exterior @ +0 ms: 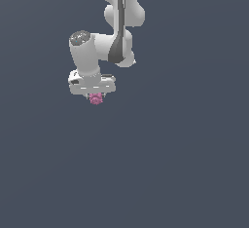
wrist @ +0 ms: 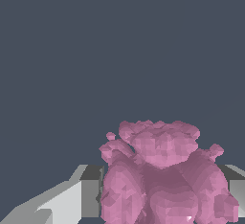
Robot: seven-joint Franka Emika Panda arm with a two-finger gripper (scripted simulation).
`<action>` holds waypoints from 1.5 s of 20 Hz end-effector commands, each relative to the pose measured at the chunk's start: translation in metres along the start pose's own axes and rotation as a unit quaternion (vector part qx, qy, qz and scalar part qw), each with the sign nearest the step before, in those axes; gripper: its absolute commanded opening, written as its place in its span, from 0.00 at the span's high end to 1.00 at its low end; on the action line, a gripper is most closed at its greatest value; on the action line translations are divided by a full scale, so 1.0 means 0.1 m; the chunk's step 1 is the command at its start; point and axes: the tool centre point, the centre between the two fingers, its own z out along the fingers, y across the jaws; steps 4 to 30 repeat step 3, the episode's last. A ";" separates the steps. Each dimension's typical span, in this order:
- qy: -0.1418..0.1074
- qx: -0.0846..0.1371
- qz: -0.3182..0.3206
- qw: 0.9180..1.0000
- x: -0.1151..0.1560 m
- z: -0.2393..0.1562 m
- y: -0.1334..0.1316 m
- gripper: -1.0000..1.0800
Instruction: Pick up the object and move it to a goal position.
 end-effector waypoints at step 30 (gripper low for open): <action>0.000 0.000 0.000 1.000 -0.05 -0.03 0.02 1.00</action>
